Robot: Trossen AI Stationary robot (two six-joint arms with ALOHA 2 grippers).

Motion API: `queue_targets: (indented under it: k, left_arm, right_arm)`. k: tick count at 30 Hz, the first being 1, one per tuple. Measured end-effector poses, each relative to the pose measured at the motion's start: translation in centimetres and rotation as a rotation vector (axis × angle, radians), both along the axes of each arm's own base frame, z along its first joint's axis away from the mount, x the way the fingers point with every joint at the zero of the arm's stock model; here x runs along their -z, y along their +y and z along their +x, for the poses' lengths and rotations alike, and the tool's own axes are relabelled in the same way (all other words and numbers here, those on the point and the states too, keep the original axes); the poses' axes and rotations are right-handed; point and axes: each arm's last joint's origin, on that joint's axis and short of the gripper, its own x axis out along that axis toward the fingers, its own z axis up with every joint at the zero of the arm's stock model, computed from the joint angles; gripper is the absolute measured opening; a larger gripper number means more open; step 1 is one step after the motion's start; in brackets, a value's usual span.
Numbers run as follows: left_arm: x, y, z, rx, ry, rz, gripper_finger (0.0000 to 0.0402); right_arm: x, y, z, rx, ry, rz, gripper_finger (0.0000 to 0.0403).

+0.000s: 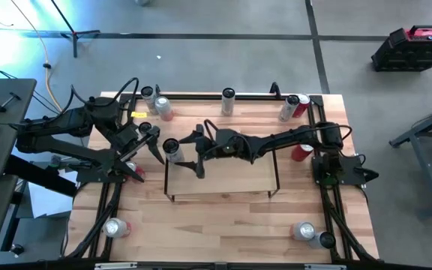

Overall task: Place canned beverage on shelf
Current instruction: Put the bottom left white blue soda can on the shelf

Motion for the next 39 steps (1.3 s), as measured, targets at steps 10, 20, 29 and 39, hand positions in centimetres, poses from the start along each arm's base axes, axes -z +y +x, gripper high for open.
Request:
queue_targets:
  k: [10, 20, 29, 39]
  left_arm:
    - [0.1, 0.0, 0.0, 0.002, -0.003, 0.01, 0.0337]
    - [0.1, 0.0, 0.0, 0.003, -0.005, 0.015, 0.0337]
    - [0.1, 0.0, 0.0, 0.005, -0.01, 0.024, 0.0337]
    - [0.1, 0.0, 0.0, 0.005, -0.007, 0.021, 0.0337]
  right_arm:
    - [-1.4, -0.4, 0.3, -0.083, -0.048, -0.036, 0.0344]
    - [-0.4, -2.0, 0.9, -0.08, -0.08, 0.032, 0.0344]
    - [-0.5, -1.7, 0.9, -0.136, -0.086, 0.027, 0.0343]
    - [-0.5, -0.3, 0.9, -0.129, -0.092, 0.019, 0.0334]
